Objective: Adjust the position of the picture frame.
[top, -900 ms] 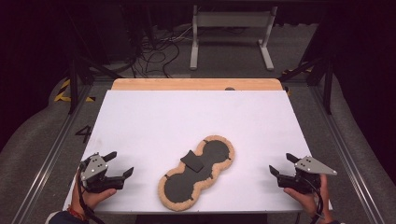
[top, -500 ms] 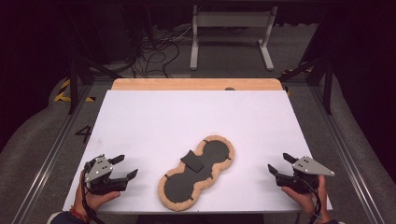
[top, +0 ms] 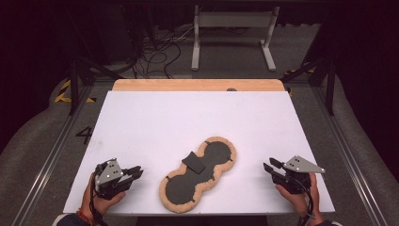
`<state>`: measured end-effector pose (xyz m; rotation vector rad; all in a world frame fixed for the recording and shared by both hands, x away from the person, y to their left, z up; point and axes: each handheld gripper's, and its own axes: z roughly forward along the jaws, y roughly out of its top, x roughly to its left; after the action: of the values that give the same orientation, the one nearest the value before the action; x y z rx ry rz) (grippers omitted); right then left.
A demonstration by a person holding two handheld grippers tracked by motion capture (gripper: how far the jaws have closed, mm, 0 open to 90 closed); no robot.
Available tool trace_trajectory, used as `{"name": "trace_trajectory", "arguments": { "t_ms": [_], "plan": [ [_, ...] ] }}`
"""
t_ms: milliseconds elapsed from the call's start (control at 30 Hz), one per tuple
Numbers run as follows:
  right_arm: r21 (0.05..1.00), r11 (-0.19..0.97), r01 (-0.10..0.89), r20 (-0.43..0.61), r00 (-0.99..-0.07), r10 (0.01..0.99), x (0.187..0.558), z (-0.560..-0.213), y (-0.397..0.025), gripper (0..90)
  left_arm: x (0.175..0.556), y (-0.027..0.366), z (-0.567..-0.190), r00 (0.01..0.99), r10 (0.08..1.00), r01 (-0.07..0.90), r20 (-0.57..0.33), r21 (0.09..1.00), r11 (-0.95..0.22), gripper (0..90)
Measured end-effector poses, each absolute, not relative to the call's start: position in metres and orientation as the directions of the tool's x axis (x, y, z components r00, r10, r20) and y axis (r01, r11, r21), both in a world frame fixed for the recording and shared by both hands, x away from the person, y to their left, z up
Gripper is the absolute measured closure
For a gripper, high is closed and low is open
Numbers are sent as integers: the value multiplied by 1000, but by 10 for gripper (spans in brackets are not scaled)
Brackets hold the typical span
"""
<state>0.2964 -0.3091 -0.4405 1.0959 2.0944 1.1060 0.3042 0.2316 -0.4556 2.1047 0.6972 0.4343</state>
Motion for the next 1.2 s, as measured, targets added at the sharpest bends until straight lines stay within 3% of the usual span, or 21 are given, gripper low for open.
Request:
{"name": "trace_trajectory", "arguments": {
  "t_ms": [167, 367, 733, 1200],
  "plan": [
    [829, 383, 407, -85, -585, 807, 300, -442, -288, 834, 304, 222, -455, 806, 588, 306, 66, 804, -510, 862],
    [812, 425, 400, -88, -636, 767, 303, -445, -265, 888, 310, 211, -457, 828, 558, 305, 59, 788, -535, 871],
    [746, 491, 450, -63, -686, 725, 314, -455, -207, 900, 319, 187, -461, 854, 516, 303, 61, 749, -590, 863],
    [741, 474, 476, -45, -669, 742, 326, -456, -200, 900, 322, 172, -466, 881, 472, 305, 36, 721, -623, 841]
  ]
}}
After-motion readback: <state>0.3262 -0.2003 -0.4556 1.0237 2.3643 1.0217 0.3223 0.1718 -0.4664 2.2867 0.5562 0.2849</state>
